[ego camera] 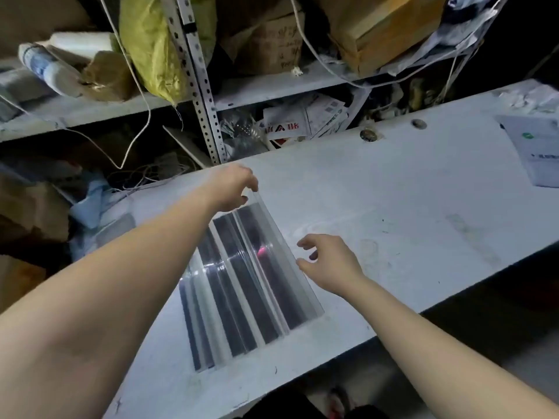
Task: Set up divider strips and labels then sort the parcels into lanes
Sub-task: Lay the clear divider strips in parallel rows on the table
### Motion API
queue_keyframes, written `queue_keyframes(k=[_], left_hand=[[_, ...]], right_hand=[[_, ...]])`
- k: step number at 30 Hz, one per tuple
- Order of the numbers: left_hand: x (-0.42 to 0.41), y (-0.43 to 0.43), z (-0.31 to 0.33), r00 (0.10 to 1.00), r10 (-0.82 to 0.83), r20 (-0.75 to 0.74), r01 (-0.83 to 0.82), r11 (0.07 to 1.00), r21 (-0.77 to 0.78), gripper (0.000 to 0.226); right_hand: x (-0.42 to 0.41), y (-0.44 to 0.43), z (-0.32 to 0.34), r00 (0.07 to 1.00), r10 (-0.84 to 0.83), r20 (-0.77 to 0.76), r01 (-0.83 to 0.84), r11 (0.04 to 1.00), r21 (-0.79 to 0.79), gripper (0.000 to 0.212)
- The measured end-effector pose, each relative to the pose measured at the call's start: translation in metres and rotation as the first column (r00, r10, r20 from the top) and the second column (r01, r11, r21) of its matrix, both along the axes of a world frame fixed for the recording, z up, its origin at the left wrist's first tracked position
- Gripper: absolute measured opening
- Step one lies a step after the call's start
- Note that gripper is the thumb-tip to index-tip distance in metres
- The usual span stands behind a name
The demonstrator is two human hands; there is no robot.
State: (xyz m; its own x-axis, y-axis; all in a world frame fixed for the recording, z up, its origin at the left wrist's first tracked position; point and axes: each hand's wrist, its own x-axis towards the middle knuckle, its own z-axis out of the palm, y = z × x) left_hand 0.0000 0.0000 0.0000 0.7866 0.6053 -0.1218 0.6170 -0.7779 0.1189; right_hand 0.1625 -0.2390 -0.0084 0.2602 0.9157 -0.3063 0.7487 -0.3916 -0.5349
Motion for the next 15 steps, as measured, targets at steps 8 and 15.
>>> queue_keyframes(k=[8,15], left_hand=[[-0.001,0.011,-0.02,0.997,-0.056,0.046,0.057,0.998,-0.016,0.021],[-0.001,0.019,-0.032,0.983,-0.179,0.034,0.176,0.981,0.085,0.011]], right_hand=[[-0.001,-0.009,-0.028,0.993,-0.062,-0.101,0.059,0.997,-0.04,0.036],[-0.005,-0.017,-0.042,0.991,-0.093,-0.095,0.085,0.992,-0.094,0.036]])
